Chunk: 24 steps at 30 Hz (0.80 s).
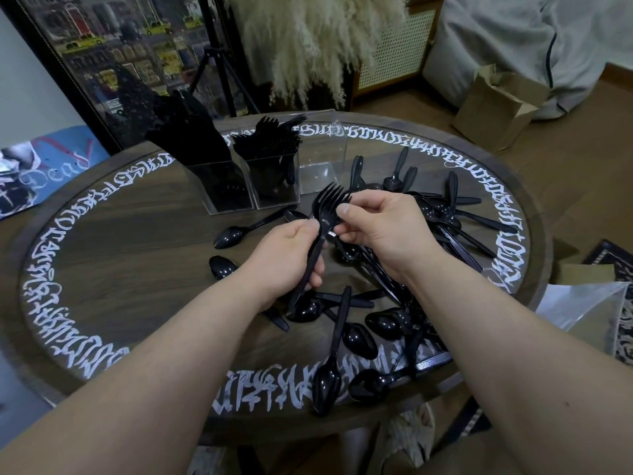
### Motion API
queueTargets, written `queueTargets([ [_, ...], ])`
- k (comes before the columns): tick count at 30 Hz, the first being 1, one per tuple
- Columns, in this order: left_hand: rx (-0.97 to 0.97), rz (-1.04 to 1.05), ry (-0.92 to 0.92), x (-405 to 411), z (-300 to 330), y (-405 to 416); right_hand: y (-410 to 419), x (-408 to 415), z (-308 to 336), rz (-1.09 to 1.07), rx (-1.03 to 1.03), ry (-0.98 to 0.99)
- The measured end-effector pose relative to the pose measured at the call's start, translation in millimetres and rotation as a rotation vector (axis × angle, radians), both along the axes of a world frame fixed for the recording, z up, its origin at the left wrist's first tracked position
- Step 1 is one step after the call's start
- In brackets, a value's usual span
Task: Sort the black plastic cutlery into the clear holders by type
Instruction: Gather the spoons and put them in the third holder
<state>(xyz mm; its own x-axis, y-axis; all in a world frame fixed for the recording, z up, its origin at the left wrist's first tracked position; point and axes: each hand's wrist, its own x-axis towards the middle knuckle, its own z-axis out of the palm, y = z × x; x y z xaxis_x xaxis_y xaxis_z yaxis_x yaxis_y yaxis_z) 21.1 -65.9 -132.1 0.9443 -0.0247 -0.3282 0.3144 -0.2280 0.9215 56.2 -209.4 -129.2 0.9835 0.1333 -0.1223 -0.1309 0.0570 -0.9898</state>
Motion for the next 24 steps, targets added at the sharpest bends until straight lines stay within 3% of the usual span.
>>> queueTargets([
  [9,0.256,-0.159,-0.157,3.2,-4.5,3.4,2.5,-0.5,-2.2,-0.143,-0.287,-0.167],
  [16,0.624,-0.212,-0.343,0.8,-0.3,12.0,9.7,-8.6,2.4,-0.016,-0.446,-0.332],
  [18,0.706,-0.129,-0.422,-0.2,6.0,14.9,7.8,-10.1,8.1,-0.023,-0.453,-0.373],
  [21,0.746,0.153,-0.567,-0.7,19.3,28.1,-2.7,-9.8,25.2,-0.112,-0.441,-0.469],
  [24,0.781,0.284,-0.569,1.2,26.9,48.9,-12.0,-5.2,54.1,-0.300,-0.341,-0.591],
])
